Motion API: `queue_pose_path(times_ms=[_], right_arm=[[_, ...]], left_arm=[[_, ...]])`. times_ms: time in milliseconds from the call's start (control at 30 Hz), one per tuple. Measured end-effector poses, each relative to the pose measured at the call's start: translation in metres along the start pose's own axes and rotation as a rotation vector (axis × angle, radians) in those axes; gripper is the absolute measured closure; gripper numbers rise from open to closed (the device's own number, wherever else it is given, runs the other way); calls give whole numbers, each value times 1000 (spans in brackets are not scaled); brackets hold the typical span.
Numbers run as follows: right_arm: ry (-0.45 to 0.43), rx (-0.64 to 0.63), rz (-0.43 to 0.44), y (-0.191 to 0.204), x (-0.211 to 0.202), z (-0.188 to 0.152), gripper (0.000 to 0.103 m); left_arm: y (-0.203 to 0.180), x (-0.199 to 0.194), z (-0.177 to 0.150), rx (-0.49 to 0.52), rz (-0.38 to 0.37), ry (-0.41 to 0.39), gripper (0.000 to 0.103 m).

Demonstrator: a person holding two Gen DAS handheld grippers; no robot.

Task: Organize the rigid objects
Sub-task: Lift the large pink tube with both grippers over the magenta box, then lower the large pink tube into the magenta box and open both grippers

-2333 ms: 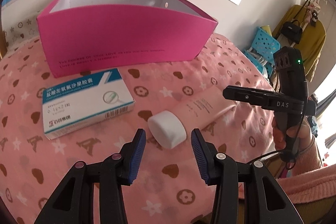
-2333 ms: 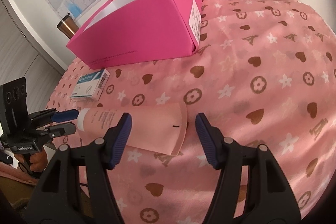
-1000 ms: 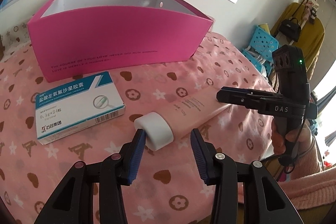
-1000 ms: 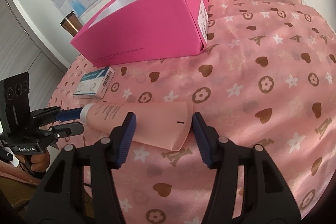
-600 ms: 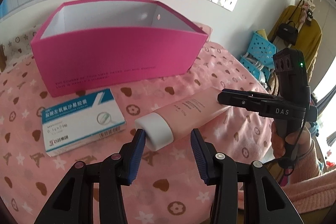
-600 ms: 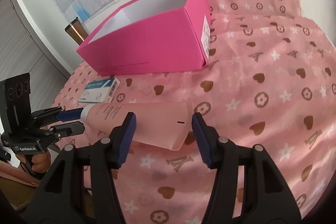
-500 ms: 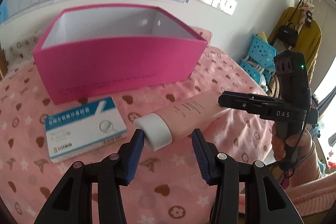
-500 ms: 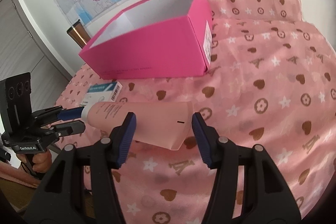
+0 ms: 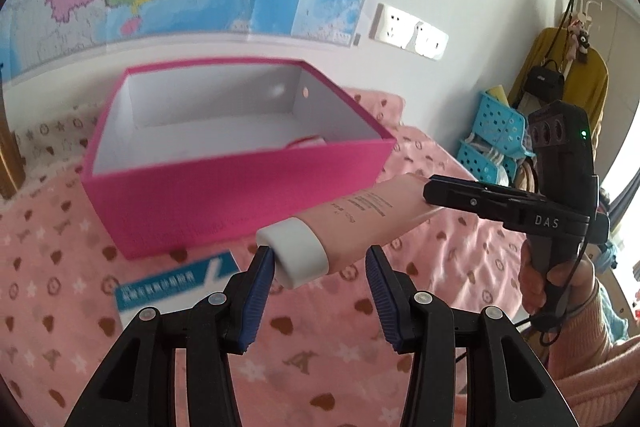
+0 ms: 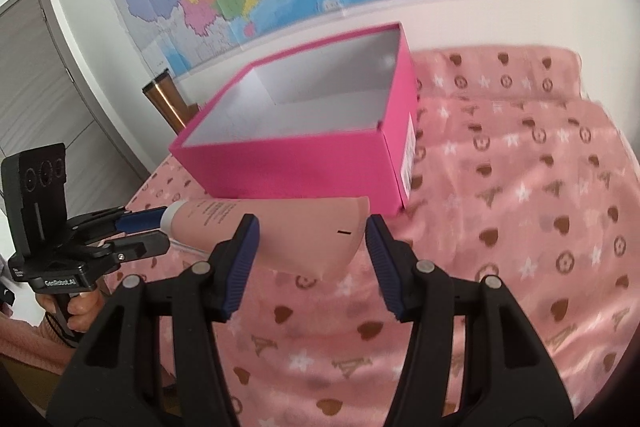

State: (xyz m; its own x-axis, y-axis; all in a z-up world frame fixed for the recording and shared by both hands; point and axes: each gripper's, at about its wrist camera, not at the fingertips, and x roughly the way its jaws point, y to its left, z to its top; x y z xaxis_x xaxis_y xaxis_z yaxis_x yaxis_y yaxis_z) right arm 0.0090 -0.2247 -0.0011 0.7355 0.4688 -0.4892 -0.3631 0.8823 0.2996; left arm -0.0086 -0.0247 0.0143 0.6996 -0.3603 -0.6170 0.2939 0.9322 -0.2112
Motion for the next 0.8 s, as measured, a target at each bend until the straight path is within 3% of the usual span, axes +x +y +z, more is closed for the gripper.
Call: queue_pose_path(times_ms=[800], right_arm=[[-88, -76, -10, 2, 8, 66, 45]], left_arm=[[16, 5, 58, 40, 61, -95, 56]])
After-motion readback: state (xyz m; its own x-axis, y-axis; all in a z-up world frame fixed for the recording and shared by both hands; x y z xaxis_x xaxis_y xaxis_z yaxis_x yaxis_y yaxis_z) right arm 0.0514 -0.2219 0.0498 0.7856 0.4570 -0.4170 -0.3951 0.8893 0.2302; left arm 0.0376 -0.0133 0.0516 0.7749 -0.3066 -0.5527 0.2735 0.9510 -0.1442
